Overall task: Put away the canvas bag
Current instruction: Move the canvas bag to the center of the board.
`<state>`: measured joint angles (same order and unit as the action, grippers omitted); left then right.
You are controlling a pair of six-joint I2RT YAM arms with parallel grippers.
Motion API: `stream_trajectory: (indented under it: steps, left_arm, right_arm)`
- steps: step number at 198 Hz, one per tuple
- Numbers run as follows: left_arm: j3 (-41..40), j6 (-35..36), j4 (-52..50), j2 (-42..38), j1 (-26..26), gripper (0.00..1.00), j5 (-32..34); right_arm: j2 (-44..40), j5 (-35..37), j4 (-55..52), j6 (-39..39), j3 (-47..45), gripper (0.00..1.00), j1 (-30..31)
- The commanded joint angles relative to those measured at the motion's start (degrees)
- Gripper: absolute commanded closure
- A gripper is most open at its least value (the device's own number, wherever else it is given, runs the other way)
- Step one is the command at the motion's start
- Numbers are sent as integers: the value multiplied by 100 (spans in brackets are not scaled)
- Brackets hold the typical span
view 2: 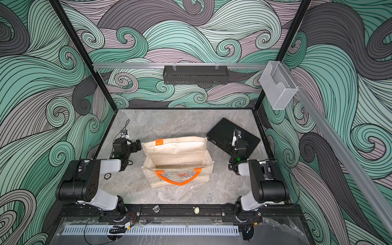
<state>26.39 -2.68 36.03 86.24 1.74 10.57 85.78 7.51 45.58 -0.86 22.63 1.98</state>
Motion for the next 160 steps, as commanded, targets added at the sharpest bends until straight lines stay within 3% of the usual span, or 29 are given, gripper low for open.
stream_trajectory:
  steps: [1,19,47,66,77,90,130,160]
  left_arm:
    - [574,-455,-1351,-817,28,1,748]
    - [1419,-1191,-3144,-1366,44,1,1351]
    - [2152,-2776,-4519,-2136,46,1,1197]
    - [2440,-3547,-5307,-2639,104,1,179]
    - [2604,-3416,-5600,-2900,101,1,-678]
    - [2874,-3491,-6333,-3124,39,1,-1143]
    - [3347,-3123,-8070,-3387,11,2,-2363]
    - [3566,-2682,-8849,-3534,-51,2,-2327]
  right_arm:
    - [-906,361,-1033,147,326,0,-18]
    - [-1666,490,-1645,243,520,0,-22]
    - [-2424,-666,-3515,427,1493,0,-48]
    - [-2771,-1814,-4446,493,2155,0,5]
    - [-2863,-2301,-4960,496,2557,1,178]
    - [-2857,-2573,-5729,178,3106,1,709]
    - [-2417,-2063,-7542,-686,4294,3,3036]
    - [-1756,-1564,-8171,-933,4842,3,4565]
